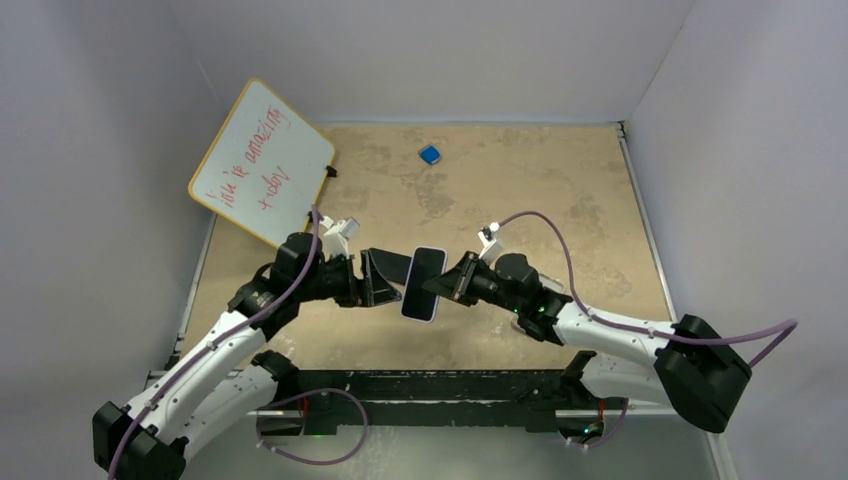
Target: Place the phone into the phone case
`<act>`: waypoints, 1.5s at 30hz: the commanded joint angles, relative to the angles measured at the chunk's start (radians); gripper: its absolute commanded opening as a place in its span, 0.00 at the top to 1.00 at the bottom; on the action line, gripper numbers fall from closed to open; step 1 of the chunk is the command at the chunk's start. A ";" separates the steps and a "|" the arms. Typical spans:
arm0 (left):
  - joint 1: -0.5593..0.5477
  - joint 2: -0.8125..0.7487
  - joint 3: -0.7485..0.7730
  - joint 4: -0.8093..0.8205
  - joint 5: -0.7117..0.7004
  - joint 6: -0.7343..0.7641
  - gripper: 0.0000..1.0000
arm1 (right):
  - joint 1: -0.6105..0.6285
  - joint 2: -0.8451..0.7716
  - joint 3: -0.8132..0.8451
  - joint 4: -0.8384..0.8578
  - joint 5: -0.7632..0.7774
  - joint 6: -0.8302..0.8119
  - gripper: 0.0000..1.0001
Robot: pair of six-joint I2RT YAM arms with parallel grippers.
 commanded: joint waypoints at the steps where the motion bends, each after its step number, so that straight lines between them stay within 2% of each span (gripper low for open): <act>1: 0.002 0.009 0.166 -0.131 -0.119 0.184 0.18 | -0.043 -0.013 0.147 -0.226 0.039 -0.205 1.00; 4: 0.001 0.017 0.244 -0.206 -0.200 0.285 0.14 | -0.097 0.031 0.188 -0.315 -0.018 -0.296 1.00; 9: 0.001 0.004 0.291 -0.275 -0.355 0.392 0.13 | -0.172 0.134 0.256 -0.432 -0.078 -0.405 1.00; 12: 0.001 -0.016 0.278 -0.296 -0.446 0.391 0.13 | -0.227 0.199 0.294 -0.479 -0.135 -0.442 1.00; 14: 0.002 -0.036 0.260 -0.279 -0.446 0.389 0.13 | -0.256 0.231 0.309 -0.488 -0.157 -0.462 0.99; 19: 0.002 -0.059 0.257 -0.276 -0.481 0.381 0.13 | -0.315 0.321 0.341 -0.517 -0.192 -0.498 0.87; 23: 0.002 -0.071 0.253 -0.276 -0.492 0.376 0.13 | -0.335 0.357 0.349 -0.538 -0.169 -0.498 0.66; 27: 0.002 -0.074 0.252 -0.277 -0.497 0.373 0.13 | -0.342 0.350 0.384 -0.636 -0.061 -0.480 0.56; 33: 0.002 -0.079 0.250 -0.279 -0.499 0.371 0.13 | -0.341 0.328 0.457 -0.871 0.135 -0.395 0.51; 45: 0.002 -0.080 0.250 -0.279 -0.496 0.370 0.13 | -0.344 0.155 0.390 -1.187 0.491 -0.042 0.51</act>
